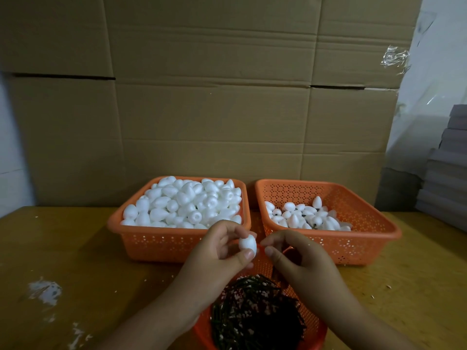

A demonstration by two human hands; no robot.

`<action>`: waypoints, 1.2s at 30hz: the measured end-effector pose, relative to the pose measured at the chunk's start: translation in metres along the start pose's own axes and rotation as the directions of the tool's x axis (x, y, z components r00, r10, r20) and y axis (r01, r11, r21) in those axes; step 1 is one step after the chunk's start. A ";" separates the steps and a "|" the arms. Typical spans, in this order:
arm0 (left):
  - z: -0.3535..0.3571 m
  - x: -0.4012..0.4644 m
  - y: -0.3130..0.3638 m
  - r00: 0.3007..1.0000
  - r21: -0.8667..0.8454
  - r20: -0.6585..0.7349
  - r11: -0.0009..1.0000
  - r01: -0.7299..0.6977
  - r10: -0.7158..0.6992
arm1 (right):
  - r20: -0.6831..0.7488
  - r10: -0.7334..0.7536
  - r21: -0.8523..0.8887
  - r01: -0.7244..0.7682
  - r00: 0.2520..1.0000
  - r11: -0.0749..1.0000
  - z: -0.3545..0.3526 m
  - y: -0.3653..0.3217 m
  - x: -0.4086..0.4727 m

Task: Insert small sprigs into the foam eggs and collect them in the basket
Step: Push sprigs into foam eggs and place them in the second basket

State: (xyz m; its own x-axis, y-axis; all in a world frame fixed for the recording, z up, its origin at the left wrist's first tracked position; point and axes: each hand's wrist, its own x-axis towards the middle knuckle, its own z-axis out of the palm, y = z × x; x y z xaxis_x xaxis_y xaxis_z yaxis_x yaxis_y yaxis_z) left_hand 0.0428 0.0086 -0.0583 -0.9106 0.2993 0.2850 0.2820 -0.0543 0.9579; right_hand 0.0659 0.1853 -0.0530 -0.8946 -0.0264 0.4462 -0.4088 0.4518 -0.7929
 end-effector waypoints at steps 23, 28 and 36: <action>0.010 -0.011 0.005 0.941 0.526 -0.027 0.805 -0.273 0.337 | 0.192 -0.058 -0.207 0.098 0.980 0.974 0.001 0.007 -0.001; 0.014 -0.014 0.004 0.929 0.637 0.006 0.715 -0.288 0.370 | 0.225 -0.076 -0.199 0.123 0.971 0.972 0.001 0.006 -0.002; 0.012 -0.013 0.002 0.935 0.633 -0.017 0.728 -0.264 0.353 | 0.234 -0.074 -0.172 0.116 0.969 0.978 0.002 0.007 -0.002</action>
State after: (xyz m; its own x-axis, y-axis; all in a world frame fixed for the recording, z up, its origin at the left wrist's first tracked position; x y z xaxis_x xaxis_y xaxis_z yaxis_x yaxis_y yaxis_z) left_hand 0.0586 0.0164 -0.0602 -0.7572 0.2445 0.6057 0.6365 0.4844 0.6002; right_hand 0.0641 0.1869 -0.0602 -0.8794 -0.2679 0.3936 -0.4725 0.5921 -0.6528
